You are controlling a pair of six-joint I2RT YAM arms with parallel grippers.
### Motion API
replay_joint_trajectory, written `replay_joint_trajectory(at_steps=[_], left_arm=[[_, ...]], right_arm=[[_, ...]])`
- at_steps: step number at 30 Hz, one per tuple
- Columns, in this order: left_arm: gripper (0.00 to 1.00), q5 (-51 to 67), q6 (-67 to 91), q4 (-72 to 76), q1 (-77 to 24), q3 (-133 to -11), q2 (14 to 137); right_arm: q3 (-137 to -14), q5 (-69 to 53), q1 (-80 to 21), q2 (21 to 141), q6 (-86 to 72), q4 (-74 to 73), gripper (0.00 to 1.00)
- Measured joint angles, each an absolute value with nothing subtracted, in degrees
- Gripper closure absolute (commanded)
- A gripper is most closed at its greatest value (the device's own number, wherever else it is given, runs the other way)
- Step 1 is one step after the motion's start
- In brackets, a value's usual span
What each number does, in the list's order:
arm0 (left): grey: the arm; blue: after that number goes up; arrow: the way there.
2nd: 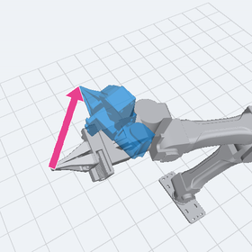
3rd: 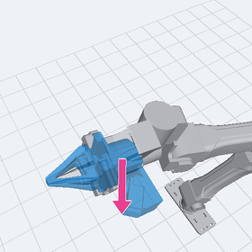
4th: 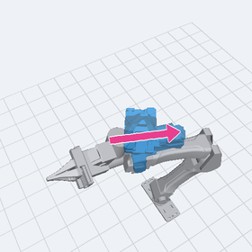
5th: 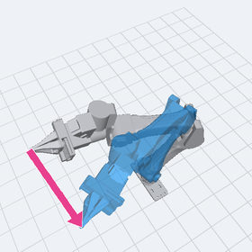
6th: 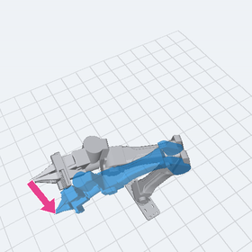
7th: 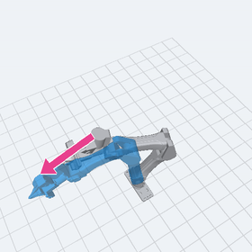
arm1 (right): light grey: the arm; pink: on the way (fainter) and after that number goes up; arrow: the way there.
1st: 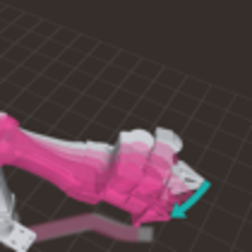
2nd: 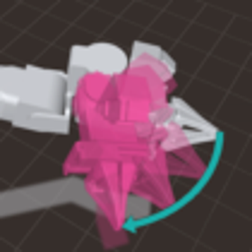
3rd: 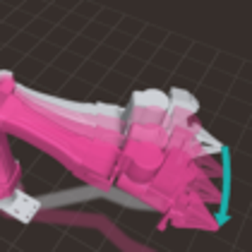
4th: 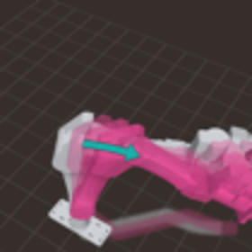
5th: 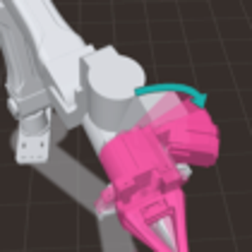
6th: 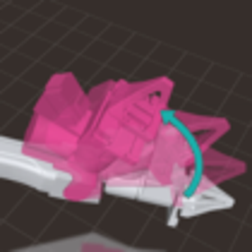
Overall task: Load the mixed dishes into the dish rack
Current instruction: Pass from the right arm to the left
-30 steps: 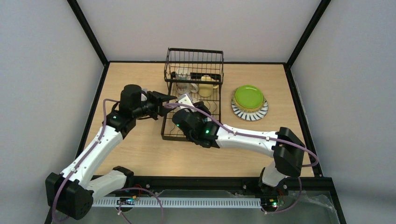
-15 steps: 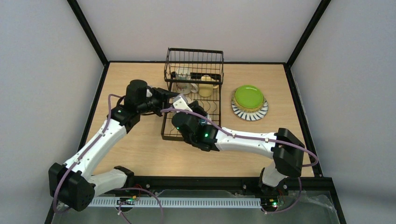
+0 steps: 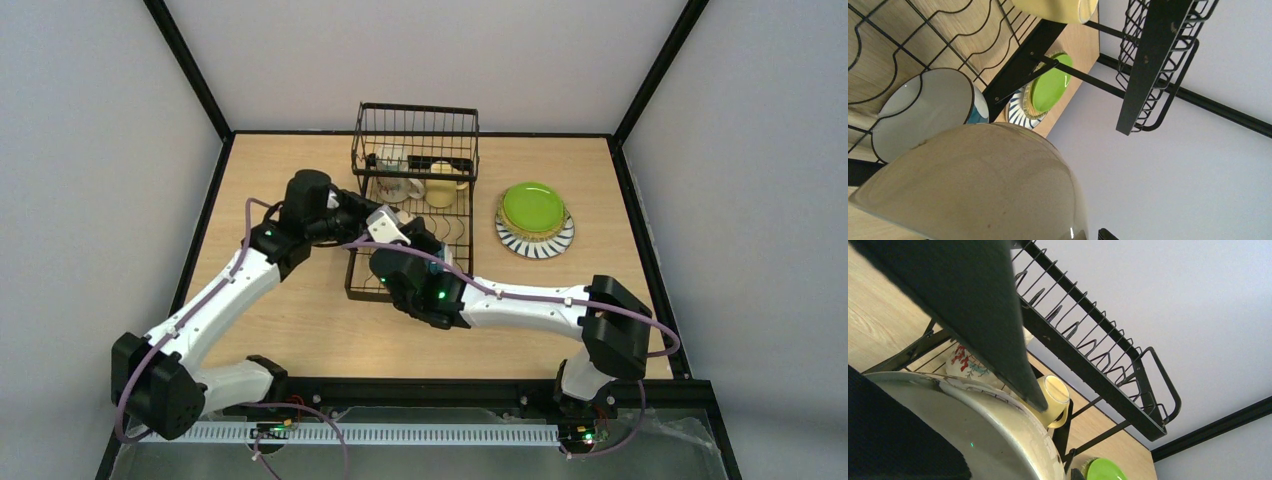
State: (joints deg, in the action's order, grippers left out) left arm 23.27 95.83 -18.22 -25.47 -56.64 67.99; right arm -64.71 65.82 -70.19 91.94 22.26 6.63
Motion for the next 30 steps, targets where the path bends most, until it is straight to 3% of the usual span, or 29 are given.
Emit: replay_joint_trajectory(at_steps=[13,16,25,30], left_arm=[[0.44,20.99,96.53,-18.92,-28.01,-58.15,70.52],[0.53,20.43,96.62,-18.92,-28.12,-58.17,70.65],[0.98,19.97,98.15,-17.98,-28.62,-58.35,72.42],[0.98,20.36,95.79,-16.4,-28.67,-58.41,74.3]], right_arm=[[-64.05,66.89,-71.42,91.94,26.41,9.63,1.0],[-64.05,66.89,-71.81,91.96,26.87,9.87,1.0],[-64.05,66.65,-73.19,92.42,26.65,9.91,1.0],[-64.05,64.31,-73.56,92.42,27.59,9.54,1.0]])
